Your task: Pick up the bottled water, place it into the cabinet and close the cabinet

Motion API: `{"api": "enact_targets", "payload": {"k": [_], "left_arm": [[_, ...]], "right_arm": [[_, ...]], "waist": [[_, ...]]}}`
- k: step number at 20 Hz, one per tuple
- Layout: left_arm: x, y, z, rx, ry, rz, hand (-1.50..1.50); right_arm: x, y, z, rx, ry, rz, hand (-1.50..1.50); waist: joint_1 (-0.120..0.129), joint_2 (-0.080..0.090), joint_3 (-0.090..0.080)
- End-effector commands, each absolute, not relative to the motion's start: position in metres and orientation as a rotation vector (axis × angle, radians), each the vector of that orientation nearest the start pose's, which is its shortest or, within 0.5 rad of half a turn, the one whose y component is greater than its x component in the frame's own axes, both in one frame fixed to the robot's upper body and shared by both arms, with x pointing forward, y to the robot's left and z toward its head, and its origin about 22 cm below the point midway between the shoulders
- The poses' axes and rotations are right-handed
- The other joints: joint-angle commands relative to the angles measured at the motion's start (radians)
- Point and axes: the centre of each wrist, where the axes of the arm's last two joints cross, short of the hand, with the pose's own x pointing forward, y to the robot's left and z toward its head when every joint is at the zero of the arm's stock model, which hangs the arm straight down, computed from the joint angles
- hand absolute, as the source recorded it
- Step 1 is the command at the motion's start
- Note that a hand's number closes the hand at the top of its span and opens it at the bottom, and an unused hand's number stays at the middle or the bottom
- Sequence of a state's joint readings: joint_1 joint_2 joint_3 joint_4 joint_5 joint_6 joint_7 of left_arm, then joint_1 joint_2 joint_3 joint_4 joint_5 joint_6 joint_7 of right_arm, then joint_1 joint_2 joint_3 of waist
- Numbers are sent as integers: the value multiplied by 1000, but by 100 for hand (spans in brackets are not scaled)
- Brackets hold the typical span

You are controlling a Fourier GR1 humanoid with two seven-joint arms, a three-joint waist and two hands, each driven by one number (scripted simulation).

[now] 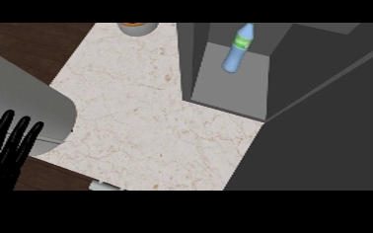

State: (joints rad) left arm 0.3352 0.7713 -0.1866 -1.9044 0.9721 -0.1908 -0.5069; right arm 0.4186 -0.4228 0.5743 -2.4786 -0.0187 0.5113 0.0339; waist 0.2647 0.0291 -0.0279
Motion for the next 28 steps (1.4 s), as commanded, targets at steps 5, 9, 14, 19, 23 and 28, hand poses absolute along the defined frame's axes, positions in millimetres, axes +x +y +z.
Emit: {"api": "enact_targets", "payload": {"k": [5,9,14,19,23,28], "left_arm": [[165,337,70,-547,-1865,59,-150],[163,338,68,-565,-1845,58,-150],[165,341,68,-554,-1859,65,-150],[167,343,72,-566,-1870,58,-150],[171,344,76,-571,-1881,41,-150],[171,350,73,-553,-1880,62,-150]], "right_arm": [[98,-170,145,785,-1669,1165,150],[103,-167,144,796,-1669,1136,150],[103,-162,136,879,-1623,1083,150],[106,-158,127,1010,-1569,1050,150],[113,-158,124,1038,-1582,970,150],[131,-160,125,929,-1595,925,150]], "waist": [[4,6,-4],[2,9,-4],[-5,25,-1],[35,41,1],[26,44,4],[7,35,3]]}}
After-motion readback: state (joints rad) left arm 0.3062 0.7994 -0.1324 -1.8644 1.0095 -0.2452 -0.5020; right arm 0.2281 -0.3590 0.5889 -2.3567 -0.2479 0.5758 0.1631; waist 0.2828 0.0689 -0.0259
